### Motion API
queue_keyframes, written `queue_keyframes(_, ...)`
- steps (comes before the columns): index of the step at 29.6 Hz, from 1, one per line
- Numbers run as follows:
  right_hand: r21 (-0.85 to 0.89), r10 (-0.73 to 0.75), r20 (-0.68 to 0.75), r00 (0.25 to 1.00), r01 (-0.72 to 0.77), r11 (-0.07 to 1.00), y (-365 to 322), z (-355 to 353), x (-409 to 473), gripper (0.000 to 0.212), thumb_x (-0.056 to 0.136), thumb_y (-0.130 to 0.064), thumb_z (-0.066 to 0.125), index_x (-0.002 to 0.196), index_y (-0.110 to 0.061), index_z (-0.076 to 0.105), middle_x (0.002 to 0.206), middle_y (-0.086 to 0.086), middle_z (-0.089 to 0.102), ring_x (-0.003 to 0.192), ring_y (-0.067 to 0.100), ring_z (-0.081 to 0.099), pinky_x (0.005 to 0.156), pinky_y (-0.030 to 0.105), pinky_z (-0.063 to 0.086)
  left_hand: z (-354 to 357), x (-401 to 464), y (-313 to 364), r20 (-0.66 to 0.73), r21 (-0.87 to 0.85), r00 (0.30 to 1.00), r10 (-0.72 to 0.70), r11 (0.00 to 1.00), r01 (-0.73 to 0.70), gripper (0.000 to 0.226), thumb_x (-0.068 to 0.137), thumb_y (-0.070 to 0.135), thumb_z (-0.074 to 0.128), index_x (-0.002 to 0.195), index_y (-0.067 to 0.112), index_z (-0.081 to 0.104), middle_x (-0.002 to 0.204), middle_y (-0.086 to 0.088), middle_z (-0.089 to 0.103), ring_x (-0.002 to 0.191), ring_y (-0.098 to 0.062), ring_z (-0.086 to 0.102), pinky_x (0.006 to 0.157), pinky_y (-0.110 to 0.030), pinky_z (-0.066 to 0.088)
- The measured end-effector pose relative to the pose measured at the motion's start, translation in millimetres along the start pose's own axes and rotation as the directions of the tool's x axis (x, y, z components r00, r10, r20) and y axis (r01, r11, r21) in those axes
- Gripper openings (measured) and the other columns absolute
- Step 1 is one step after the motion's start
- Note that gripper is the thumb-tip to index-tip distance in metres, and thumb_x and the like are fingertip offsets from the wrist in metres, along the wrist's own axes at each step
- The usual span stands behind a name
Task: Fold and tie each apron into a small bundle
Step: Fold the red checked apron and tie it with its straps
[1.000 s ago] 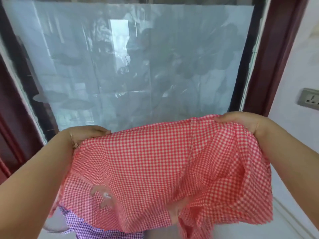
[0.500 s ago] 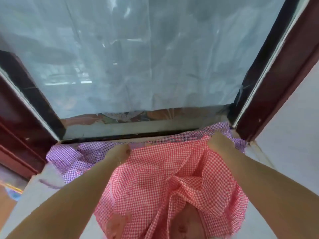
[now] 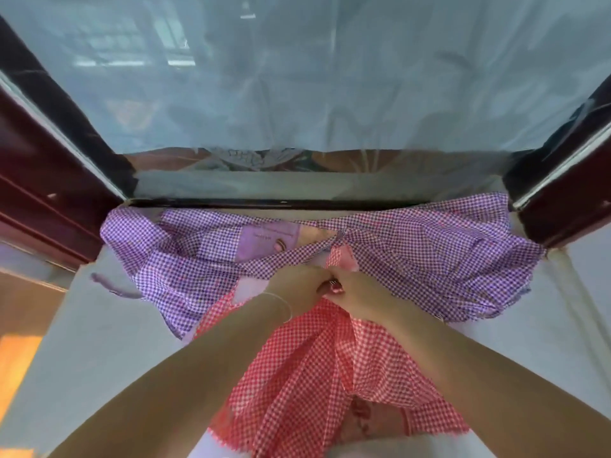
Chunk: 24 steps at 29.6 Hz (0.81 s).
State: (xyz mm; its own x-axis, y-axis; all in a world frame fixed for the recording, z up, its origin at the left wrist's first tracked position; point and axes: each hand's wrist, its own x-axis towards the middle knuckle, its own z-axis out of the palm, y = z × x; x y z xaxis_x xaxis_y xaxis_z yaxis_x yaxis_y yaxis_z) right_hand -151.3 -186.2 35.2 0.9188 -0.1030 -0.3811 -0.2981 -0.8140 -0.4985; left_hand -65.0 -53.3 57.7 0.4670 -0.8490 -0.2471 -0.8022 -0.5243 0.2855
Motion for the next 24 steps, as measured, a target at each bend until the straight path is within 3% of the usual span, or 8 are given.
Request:
queue_keyframes(3, -0.079, 0.029, -0.016, 0.999, -0.031, 0.996, 9, 6, 1, 0.042, 0.098, -0.045, 0.043, 0.136, -0.028, 0.047, 0.129, 0.005, 0.061, 0.105, 0.020, 0.064, 0.092, 0.036, 0.051, 4, -13, -13, -0.011, -0.064, 0.999, -0.044, 0.997, 0.043, 0.021, 0.098, 0.030, 0.042, 0.118, 0.026, 0.047, 0.092, 0.002, 0.067, 0.080, -0.021, 0.064, 0.069, -0.033, 0.051)
queue_keyframes(8, -0.158, 0.081, -0.062, 0.995, -0.090, 0.983, 25, 12, 6, 0.040, 0.100, -0.041, 0.041, 0.133, -0.019, 0.051, 0.120, 0.004, 0.064, 0.096, 0.018, 0.065, 0.079, 0.031, 0.052, 1, -39, -56, -0.021, -0.008, 0.994, -0.105, 0.995, 0.104, 0.001, 0.095, 0.023, 0.041, 0.095, 0.023, 0.040, 0.067, 0.011, 0.047, 0.064, -0.016, 0.052, 0.058, -0.027, 0.038)
queue_keyframes(11, -0.183, 0.111, -0.085, 0.990, -0.125, 0.975, 31, 11, 15, 0.036, 0.100, -0.040, 0.041, 0.129, -0.021, 0.052, 0.116, 0.003, 0.065, 0.091, 0.019, 0.066, 0.076, 0.033, 0.054, -5, -48, -84, 0.062, -0.032, 0.982, -0.176, 0.984, 0.178, 0.006, 0.094, 0.024, 0.046, 0.090, 0.025, 0.050, 0.076, 0.012, 0.056, 0.070, -0.014, 0.055, 0.063, -0.030, 0.046)
queue_keyframes(15, -0.191, 0.126, -0.093, 0.988, -0.142, 0.971, 32, 8, 26, 0.034, 0.099, -0.040, 0.043, 0.128, -0.025, 0.053, 0.132, 0.006, 0.058, 0.099, 0.021, 0.065, 0.081, 0.036, 0.055, -10, -53, -105, 0.242, -0.289, 0.948, -0.206, 0.917, 0.273, 0.019, 0.092, 0.014, 0.053, 0.092, 0.028, 0.066, 0.092, 0.012, 0.065, 0.085, -0.008, 0.061, 0.083, -0.028, 0.053)
queue_keyframes(17, -0.202, 0.126, -0.120, 0.985, -0.149, 0.968, 30, 9, 29, 0.034, 0.099, -0.040, 0.043, 0.126, -0.023, 0.054, 0.135, 0.007, 0.055, 0.095, 0.019, 0.067, 0.077, 0.033, 0.055, -10, -55, -111, 0.302, -0.384, 0.938, -0.171, 0.879, 0.284, 0.024, 0.092, 0.012, 0.054, 0.104, 0.029, 0.064, 0.099, 0.011, 0.065, 0.090, -0.009, 0.063, 0.085, -0.027, 0.054)
queue_keyframes(19, -0.192, 0.151, -0.163, 0.975, -0.181, 0.964, 25, 11, 35, 0.035, 0.100, -0.039, 0.041, 0.126, -0.020, 0.054, 0.125, 0.007, 0.061, 0.088, 0.018, 0.067, 0.070, 0.030, 0.054, -8, -59, -120, 0.334, -0.448, 0.934, -0.130, 0.849, 0.279, 0.022, 0.092, 0.015, 0.056, 0.108, 0.030, 0.058, 0.100, 0.011, 0.064, 0.090, -0.010, 0.063, 0.083, -0.026, 0.054)
queue_keyframes(22, -0.101, 0.214, -0.229, 0.950, -0.242, 0.965, 19, 14, 37, 0.038, 0.101, -0.040, 0.039, 0.128, -0.017, 0.053, 0.119, 0.008, 0.064, 0.091, 0.022, 0.066, 0.072, 0.033, 0.053, -4, -65, -116, 0.325, -0.418, 0.942, -0.086, 0.881, 0.224, 0.007, 0.094, 0.026, 0.058, 0.099, 0.023, 0.061, 0.091, 0.012, 0.061, 0.084, -0.007, 0.058, 0.076, -0.016, 0.046)
queue_keyframes(24, -0.033, 0.248, -0.245, 0.937, -0.264, 0.964, 14, 17, 40, 0.042, 0.101, -0.041, 0.039, 0.130, -0.014, 0.052, 0.126, 0.010, 0.060, 0.099, 0.026, 0.065, 0.083, 0.040, 0.054, 1, -68, -112, 0.302, -0.364, 0.950, -0.086, 0.910, 0.198, 0.018, 0.095, 0.030, 0.054, 0.107, 0.022, 0.066, 0.100, 0.010, 0.065, 0.092, -0.008, 0.059, 0.083, -0.020, 0.047)
